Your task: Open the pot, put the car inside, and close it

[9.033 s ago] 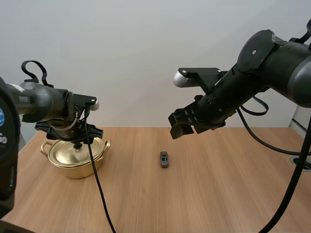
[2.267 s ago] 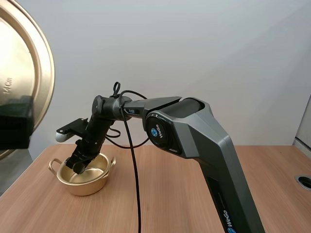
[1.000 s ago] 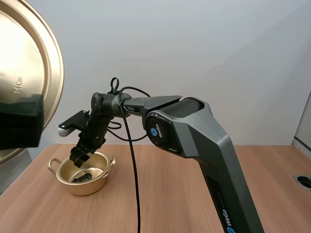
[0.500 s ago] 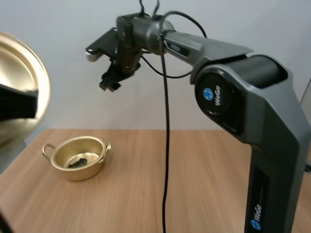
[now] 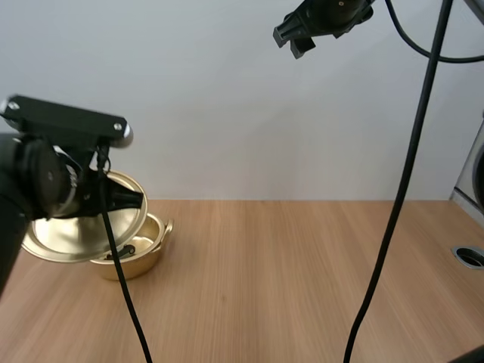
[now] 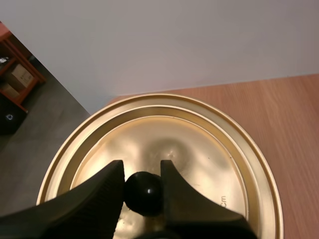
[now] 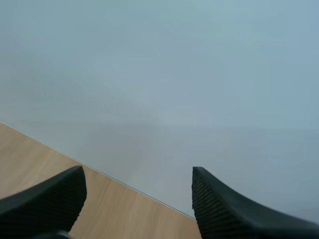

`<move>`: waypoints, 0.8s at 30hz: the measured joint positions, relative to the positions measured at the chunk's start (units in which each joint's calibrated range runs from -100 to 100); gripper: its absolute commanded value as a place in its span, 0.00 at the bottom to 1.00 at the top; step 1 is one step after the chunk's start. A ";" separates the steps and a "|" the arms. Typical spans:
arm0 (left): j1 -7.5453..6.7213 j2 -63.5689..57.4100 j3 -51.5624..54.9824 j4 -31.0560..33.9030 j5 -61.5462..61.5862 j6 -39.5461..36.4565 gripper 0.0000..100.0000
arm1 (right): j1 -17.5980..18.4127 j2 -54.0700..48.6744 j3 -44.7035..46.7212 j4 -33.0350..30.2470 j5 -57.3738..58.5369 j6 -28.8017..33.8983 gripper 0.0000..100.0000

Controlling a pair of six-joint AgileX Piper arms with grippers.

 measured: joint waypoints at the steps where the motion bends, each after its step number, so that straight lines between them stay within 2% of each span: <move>1: 0.00 1.58 1.42 0.00 -2.59 0.00 0.00 | 0.00 -1.29 0.00 1.51 0.00 0.09 1.00; 7: 0.00 10.38 3.77 0.00 -18.73 0.55 0.00 | 0.00 -7.90 0.00 8.29 0.00 1.13 1.00; 16: 0.00 23.83 3.77 -0.44 -33.60 0.55 0.00 | -0.08 -15.66 0.00 7.93 0.00 1.13 1.00; 24: 0.00 34.87 3.77 -0.94 -38.36 0.55 0.00 | -0.08 -18.43 0.00 7.93 -0.04 1.13 1.00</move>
